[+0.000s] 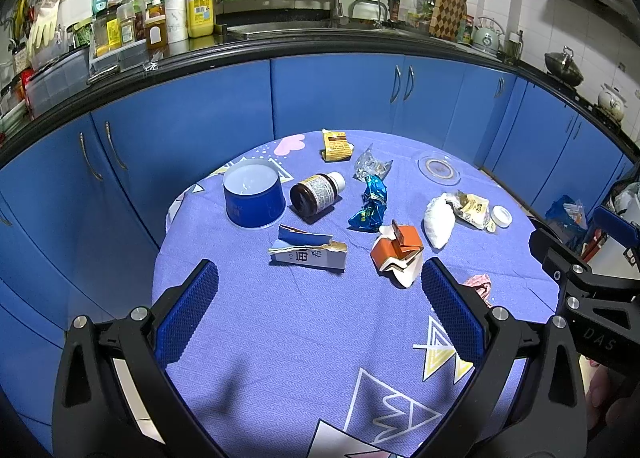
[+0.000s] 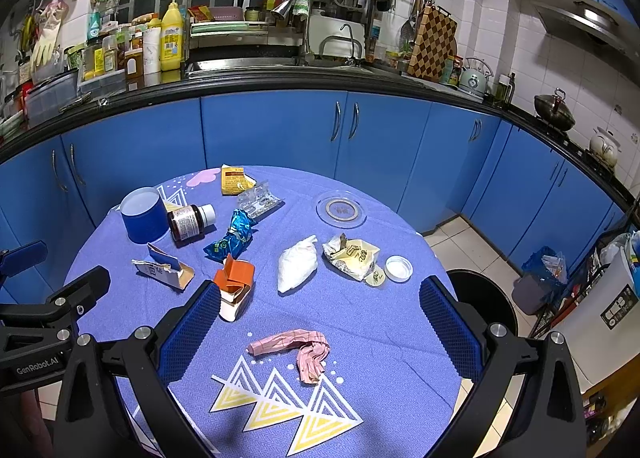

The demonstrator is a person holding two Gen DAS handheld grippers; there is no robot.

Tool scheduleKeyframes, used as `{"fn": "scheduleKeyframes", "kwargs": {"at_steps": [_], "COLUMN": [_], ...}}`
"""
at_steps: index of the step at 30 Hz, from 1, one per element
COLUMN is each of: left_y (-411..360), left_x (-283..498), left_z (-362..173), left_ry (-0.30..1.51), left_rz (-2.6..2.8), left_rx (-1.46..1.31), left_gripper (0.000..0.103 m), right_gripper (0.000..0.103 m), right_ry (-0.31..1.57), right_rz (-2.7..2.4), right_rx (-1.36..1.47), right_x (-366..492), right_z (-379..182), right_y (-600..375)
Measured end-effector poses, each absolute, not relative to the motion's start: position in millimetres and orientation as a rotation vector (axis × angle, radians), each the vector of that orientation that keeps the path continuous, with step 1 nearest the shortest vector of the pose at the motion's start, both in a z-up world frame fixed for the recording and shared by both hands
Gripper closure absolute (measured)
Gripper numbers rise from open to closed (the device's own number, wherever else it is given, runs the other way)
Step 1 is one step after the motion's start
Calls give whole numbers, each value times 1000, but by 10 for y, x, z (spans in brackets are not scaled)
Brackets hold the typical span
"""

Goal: Collect trash
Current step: 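Grasp the pink crumpled wrapper with the right gripper while the left gripper grasps the torn paper box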

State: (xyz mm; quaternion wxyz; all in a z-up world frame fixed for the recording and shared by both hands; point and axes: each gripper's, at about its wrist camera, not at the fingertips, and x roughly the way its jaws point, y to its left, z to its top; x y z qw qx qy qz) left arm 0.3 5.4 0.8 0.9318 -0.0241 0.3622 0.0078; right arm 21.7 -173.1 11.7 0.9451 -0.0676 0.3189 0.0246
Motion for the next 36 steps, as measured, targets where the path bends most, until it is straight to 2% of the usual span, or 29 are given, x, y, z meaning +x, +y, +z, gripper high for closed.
{"fn": "scheduleKeyframes", "kwargs": {"at_steps": [13, 23, 36], "left_y": [78, 220, 489], "left_x": [40, 213, 679], "left_z": [-122, -413, -873], "left_ry": [765, 813, 942], "left_rz": [23, 8, 19], "left_rx": [-69, -104, -209], "left_gripper": [3, 3, 3], "right_gripper": [6, 6, 6], "right_ry": [709, 874, 1069], "right_rz": [60, 225, 166], "right_rx": [-124, -96, -5], "right_x": [270, 426, 820], "right_z": [-95, -649, -1161], "right_y": [-1787, -1722, -1868]}}
